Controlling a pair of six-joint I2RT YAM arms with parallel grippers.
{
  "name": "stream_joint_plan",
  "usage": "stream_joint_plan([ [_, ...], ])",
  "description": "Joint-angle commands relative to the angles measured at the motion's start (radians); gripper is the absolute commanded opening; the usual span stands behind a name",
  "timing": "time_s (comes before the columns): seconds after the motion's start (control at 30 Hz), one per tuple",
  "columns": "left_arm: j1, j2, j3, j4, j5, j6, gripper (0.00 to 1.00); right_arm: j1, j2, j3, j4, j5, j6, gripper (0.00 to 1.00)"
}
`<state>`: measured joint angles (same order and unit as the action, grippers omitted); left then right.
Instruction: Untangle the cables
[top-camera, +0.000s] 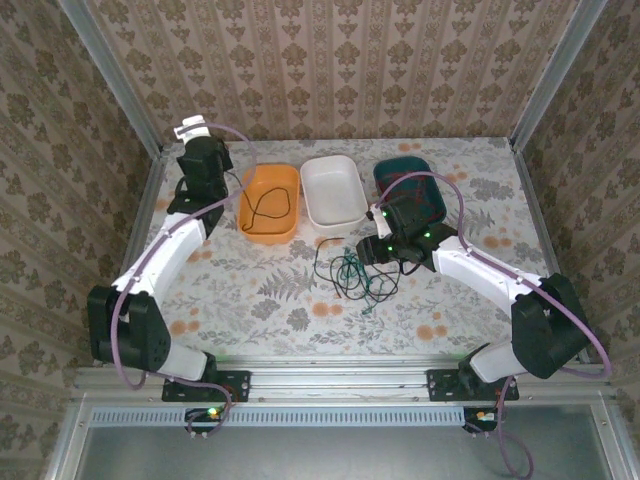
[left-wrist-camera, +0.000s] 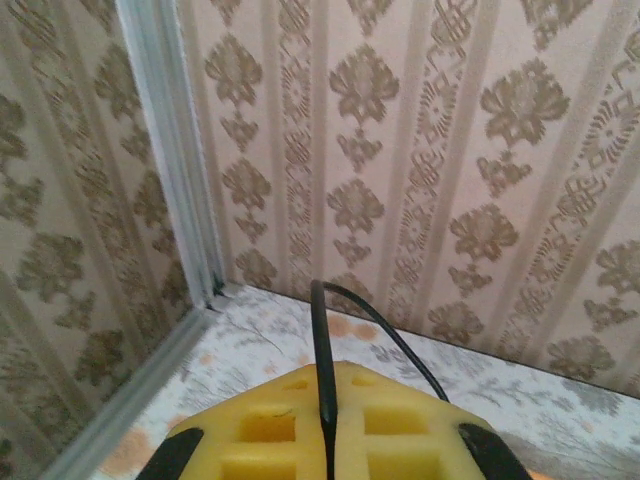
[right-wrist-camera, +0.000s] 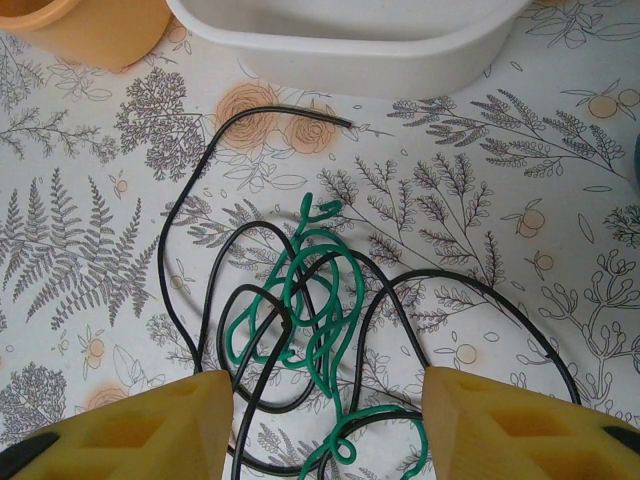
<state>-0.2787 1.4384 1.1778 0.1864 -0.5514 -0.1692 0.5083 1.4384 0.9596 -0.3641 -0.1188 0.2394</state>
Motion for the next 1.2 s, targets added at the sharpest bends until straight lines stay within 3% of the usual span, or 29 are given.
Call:
stream_joint_plan([
  [0.0, 0.003, 0.017, 0.030, 0.014, -0.067, 0.131, 0.00, -0.004, -0.015, -0.010, 0.013, 0.001, 0.001, 0.55],
  [0.23, -0.092, 0.151, 0.059, 0.095, -0.193, 0.378, 0.00, -0.004, -0.015, -0.013, 0.009, 0.006, 0.000, 0.54],
  [0.37, -0.144, 0.227, 0.092, 0.127, -0.206, 0.438, 0.00, -0.004, -0.016, -0.014, 0.008, 0.007, 0.003, 0.54],
  [0.6, -0.153, 0.263, 0.107, 0.006, 0.135, 0.265, 0.00, -0.004, -0.017, -0.012, -0.003, 0.016, 0.000, 0.54],
  [0.87, -0.069, 0.350, 0.163, -0.185, 0.318, 0.097, 0.00, -0.004, -0.023, -0.011, -0.017, 0.019, -0.009, 0.54],
  [1.0, -0.056, 0.430, 0.228, -0.300, 0.353, 0.083, 0.00, -0.005, -0.023, -0.004, -0.022, 0.019, -0.012, 0.54],
  [1.1, -0.056, 0.484, 0.277, -0.372, 0.314, 0.070, 0.00, -0.004, -0.022, 0.004, -0.025, 0.018, -0.014, 0.54],
  [1.17, -0.057, 0.510, 0.304, -0.404, 0.266, 0.063, 0.07, -0.004, -0.023, 0.008, -0.026, 0.018, -0.014, 0.54],
])
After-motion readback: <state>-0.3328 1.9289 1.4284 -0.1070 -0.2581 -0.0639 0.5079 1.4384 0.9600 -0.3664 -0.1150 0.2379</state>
